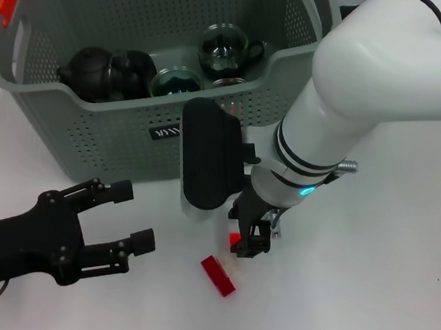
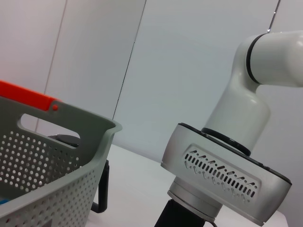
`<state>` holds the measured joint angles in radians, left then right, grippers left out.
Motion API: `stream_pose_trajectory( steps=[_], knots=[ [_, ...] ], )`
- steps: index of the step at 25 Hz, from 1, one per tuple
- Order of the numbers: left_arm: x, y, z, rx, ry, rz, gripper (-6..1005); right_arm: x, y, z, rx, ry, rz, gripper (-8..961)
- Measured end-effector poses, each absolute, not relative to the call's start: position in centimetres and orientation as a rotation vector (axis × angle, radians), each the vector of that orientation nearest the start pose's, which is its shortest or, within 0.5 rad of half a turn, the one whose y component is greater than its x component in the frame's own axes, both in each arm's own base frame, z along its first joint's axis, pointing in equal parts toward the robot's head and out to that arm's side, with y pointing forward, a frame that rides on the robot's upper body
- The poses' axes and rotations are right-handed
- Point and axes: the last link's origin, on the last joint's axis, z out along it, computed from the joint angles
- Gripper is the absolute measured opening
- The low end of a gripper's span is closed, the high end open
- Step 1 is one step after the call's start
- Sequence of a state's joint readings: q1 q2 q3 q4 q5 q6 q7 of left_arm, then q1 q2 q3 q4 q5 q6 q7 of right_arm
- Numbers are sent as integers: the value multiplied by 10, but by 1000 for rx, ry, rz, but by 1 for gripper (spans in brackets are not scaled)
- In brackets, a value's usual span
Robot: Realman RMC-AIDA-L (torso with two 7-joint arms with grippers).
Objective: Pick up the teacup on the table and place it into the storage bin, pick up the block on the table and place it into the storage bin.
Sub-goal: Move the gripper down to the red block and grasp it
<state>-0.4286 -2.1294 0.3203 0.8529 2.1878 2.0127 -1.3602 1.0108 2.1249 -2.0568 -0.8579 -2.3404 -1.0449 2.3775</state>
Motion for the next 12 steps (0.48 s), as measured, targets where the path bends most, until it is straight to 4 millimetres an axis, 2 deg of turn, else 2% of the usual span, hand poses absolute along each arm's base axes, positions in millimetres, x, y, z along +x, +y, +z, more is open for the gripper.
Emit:
stream_pose_trajectory(
  steps=[12],
  knots=[
    [-280, 260, 46, -2745, -618, -912, 887, 104, 348, -157, -2897, -70, -703, 500]
  ],
)
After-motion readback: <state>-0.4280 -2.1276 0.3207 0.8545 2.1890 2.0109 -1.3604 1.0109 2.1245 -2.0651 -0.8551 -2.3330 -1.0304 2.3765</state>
